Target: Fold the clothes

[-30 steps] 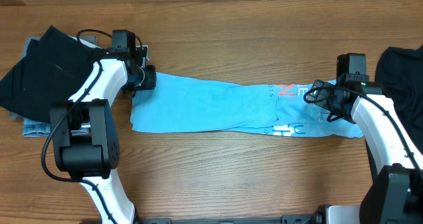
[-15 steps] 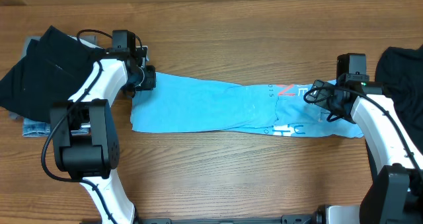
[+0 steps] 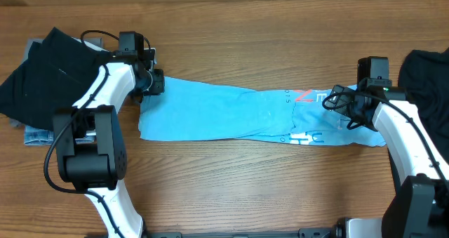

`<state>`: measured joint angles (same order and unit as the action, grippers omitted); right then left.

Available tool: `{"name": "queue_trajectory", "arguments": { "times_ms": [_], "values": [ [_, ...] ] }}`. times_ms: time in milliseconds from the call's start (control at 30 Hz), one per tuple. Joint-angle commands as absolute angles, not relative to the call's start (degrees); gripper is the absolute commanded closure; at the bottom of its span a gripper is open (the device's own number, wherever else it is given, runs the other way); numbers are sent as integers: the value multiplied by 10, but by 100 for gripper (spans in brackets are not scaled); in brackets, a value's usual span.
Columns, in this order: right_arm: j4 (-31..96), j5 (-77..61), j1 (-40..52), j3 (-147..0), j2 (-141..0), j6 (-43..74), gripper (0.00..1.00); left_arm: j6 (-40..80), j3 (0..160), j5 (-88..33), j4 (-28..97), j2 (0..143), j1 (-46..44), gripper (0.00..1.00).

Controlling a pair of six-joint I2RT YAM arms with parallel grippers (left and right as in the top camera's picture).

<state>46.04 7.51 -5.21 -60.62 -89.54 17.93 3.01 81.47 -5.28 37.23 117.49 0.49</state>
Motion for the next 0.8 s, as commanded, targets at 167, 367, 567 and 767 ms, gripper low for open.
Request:
{"name": "queue_trajectory", "arguments": {
  "times_ms": [167,367,567,767],
  "values": [
    [457,79,-54,-606,-894,177,0,30,821,-47,370,1211,6,81],
    [457,79,-54,-606,-894,177,0,30,832,-46,373,1209,6,86],
    [457,79,-54,-606,-894,177,0,30,867,-44,404,1209,6,86],
    [457,79,-54,-606,-894,177,0,30,883,-45,417,1209,6,96]
  ]
}}
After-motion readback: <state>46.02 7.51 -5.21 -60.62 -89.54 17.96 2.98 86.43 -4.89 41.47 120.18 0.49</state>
